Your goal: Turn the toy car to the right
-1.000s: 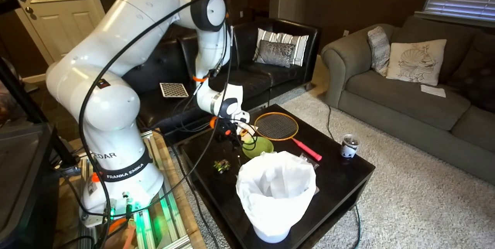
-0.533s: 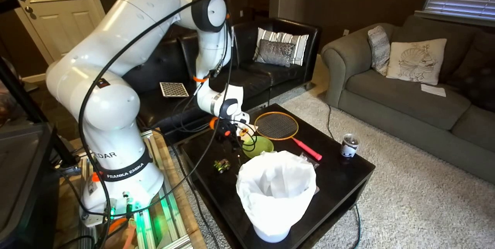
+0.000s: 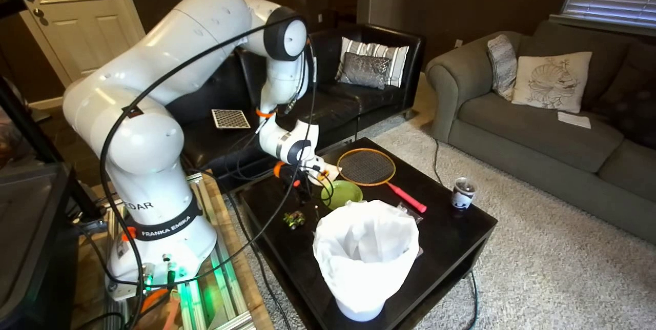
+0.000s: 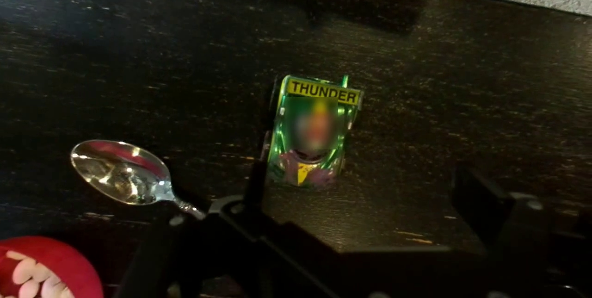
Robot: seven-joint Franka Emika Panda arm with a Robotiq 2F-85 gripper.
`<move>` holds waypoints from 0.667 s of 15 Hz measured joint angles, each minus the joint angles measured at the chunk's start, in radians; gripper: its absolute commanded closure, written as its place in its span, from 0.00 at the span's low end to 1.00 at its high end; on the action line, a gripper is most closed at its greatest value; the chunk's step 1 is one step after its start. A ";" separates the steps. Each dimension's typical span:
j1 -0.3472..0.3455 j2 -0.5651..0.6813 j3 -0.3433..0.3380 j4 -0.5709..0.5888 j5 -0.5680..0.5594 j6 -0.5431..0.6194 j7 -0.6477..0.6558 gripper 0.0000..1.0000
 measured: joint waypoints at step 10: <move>-0.011 0.146 0.005 0.107 0.040 -0.001 -0.001 0.00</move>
